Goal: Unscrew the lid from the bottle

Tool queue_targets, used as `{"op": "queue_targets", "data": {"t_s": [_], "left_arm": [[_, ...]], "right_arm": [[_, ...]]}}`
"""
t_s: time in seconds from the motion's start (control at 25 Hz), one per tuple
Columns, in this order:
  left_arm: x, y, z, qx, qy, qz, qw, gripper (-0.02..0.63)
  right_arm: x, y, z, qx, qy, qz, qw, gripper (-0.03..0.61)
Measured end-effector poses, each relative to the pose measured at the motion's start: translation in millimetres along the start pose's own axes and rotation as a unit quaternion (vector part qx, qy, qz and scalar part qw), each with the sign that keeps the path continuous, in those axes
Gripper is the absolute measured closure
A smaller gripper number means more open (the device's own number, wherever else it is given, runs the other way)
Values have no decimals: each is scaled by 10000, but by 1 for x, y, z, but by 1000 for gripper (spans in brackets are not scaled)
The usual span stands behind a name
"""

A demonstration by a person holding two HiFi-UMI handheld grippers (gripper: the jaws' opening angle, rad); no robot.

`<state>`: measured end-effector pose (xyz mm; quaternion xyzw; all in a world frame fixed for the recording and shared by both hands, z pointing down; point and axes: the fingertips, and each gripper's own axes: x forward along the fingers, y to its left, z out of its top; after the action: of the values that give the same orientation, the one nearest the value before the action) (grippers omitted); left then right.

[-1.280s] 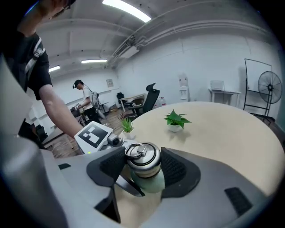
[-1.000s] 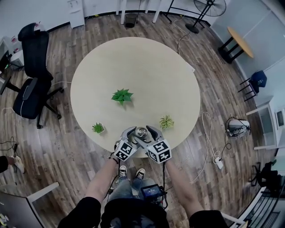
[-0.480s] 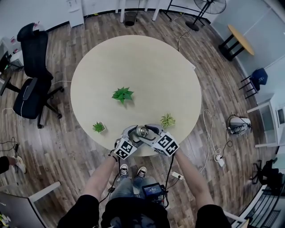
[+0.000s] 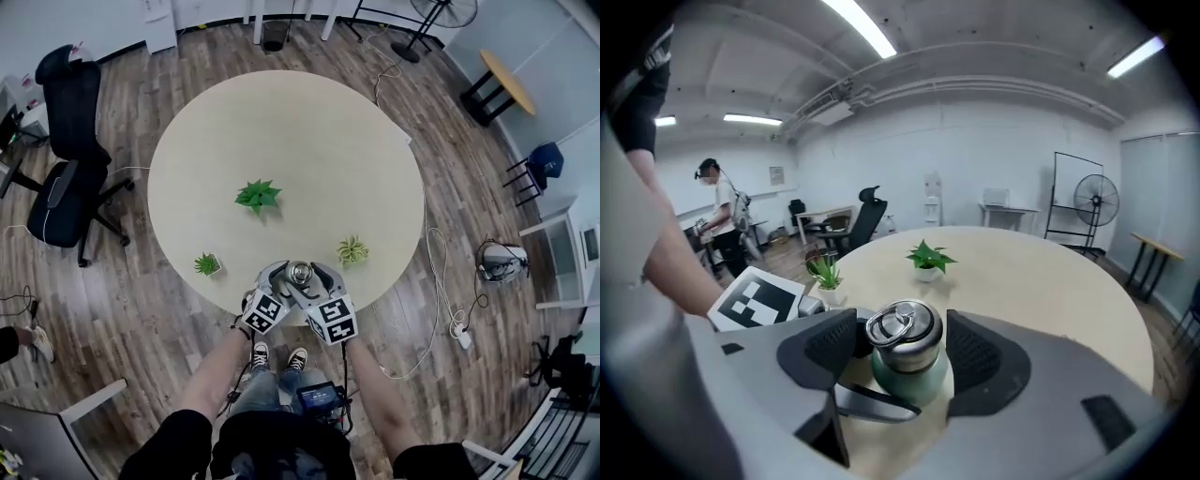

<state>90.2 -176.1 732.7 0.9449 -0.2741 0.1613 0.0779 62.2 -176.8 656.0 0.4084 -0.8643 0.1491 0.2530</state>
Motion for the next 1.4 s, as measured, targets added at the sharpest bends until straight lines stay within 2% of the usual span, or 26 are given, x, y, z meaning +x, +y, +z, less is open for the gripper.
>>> {"op": "queue_targets", "data": {"t_s": [0.12,0.16,0.24,0.32,0.4,0.48,0.56,0.64,0.68,0.8,0.92,1.08,1.16,1.2,1.28,1.4], "left_arm": [[0,0,0,-72,-21,130,9999,253],[0,0,0,-85,-26,135,9999,253],[0,0,0,-85,-24,97,9999,255],[0,-1,-1,-60,-10,26,10000,255],[0,-1,-1,-19,4,-61,10000,255],[1,-2,-1,21,32,-152,9999,255],[1,-2,-1,64,69,-231,9997,255],[1,-1,-1,72,92,-257,9996,255],[0,-1,-1,59,96,-244,9996,255],[0,-2,-1,10,91,-166,9998,255],[0,-1,-1,-20,79,-64,9999,255],[0,-1,-1,-91,54,119,9999,255],[0,-1,-1,-114,54,161,9998,255],[0,-1,-2,-126,61,156,9998,255],[1,-2,-4,-135,89,92,9998,255],[0,-3,-3,-44,99,-106,9999,255]], "right_arm": [[1,-4,-3,466,-180,-489,9976,285],[1,-6,-3,568,-234,-554,9966,319],[0,-6,-4,492,-241,-431,9976,331],[0,-4,-5,54,-116,15,9999,333],[-1,-2,-6,-486,85,640,9967,333],[-1,0,-6,-1000,382,1279,9860,334],[0,1,-8,-1432,769,1830,9696,334],[1,2,-7,-1513,1099,2154,9585,333],[3,2,-5,-1384,1152,2170,9594,330],[3,4,4,-622,713,1698,9809,268],[3,1,6,-67,185,749,9970,247],[9,-3,2,379,-102,-295,9988,255],[9,-10,0,568,-151,-648,9962,296],[9,-11,0,614,-167,-699,9955,288],[8,-9,-1,506,-184,-551,9970,314],[8,-4,-2,-5,-88,158,9998,314]]}}
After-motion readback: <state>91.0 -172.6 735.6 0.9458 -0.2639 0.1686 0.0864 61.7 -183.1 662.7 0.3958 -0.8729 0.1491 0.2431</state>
